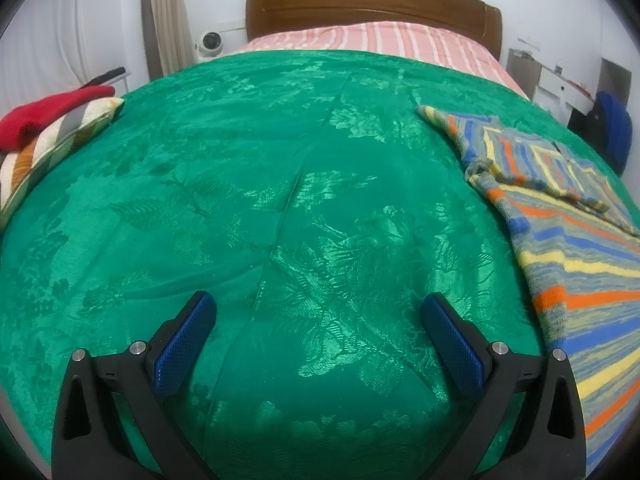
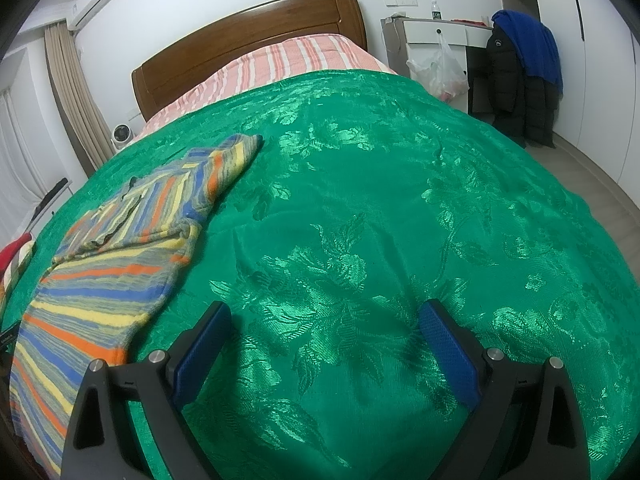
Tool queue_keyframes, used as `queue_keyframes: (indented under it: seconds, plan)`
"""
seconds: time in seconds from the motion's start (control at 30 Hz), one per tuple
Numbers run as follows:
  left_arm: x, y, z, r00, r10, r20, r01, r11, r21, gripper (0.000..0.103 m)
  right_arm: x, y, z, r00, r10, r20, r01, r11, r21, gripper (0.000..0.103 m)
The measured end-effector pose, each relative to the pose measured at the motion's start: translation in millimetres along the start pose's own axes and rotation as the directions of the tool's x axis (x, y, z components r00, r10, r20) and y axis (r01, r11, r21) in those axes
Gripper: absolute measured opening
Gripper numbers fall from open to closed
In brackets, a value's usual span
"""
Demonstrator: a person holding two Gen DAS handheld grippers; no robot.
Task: Fold small clothes
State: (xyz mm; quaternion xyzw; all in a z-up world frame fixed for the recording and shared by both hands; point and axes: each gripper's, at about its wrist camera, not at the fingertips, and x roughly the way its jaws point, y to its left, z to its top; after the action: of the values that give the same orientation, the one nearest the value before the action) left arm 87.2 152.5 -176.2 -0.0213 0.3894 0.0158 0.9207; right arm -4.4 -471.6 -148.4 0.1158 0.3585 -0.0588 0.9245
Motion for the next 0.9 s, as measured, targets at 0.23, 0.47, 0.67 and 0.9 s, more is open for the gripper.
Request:
queue_keyframes:
  seconds: [0.23, 0.47, 0.67, 0.9]
  plan:
    - [-42, 25, 11, 0.964, -0.243, -0.106, 0.226, 0.963, -0.148, 0.101, 7, 18, 20, 0.984, -0.045, -0.171, 0.029, 0.995, -0.094, 0.099]
    - [-91, -21, -56, 0.851, -0.388, -0.354, 0.420, 0.908, 0.016, 0.090, -92, 70, -21, 0.894, 0.239, -0.379, -0.319, 0.934, -0.161, 0.093]
    - [-97, -46, -78, 0.835, -0.316, -0.451, 0.407, 0.905, 0.120, 0.053, -108, 80, -104, 0.803, 0.270, -0.531, -0.369, 0.925, -0.088, 0.069]
    - [-93, -51, -85, 0.776, -0.328, -0.539, 0.447, 0.889, 0.103, 0.003, -93, 78, -121, 0.737, 0.283, -0.613, -0.358, 0.934, 0.000, 0.006]
